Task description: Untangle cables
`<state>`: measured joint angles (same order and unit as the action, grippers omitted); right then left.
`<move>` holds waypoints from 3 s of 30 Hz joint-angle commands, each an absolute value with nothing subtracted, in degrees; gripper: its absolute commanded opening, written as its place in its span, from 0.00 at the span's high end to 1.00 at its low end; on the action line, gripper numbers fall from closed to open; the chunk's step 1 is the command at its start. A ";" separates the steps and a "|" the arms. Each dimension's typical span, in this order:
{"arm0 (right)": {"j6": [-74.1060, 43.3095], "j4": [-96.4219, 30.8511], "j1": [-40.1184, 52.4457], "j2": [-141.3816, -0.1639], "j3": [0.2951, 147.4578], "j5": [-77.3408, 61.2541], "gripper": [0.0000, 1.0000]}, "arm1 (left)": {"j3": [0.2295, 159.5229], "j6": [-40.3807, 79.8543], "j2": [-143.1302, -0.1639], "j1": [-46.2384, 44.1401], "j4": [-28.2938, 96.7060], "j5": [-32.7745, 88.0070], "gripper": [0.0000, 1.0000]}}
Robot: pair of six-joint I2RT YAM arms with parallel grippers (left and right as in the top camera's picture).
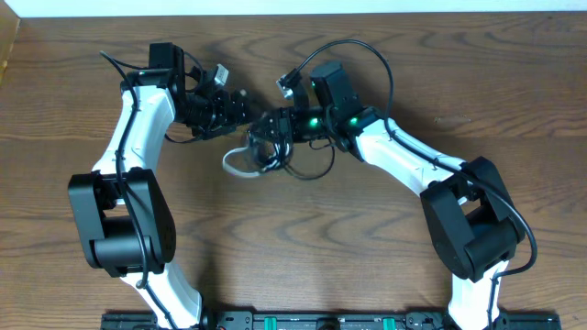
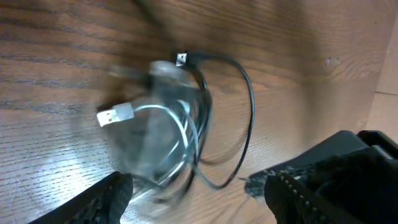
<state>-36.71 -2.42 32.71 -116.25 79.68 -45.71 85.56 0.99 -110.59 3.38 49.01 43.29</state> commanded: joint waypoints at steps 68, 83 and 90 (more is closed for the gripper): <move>10.79 -22.46 38.22 -133.43 101.60 -13.65 0.99 | 81.12 27.09 -111.22 8.08 47.00 13.82 0.31; 15.49 -23.49 37.93 -119.83 101.58 9.54 0.99 | 81.12 27.09 -111.22 8.08 47.00 13.82 0.31; 14.81 -27.75 37.93 -120.14 101.56 23.94 0.99 | 81.12 27.09 -111.22 8.08 46.98 13.85 0.31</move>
<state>14.61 -27.49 38.17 -119.92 101.25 12.95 81.23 27.05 -110.59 8.03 46.87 14.66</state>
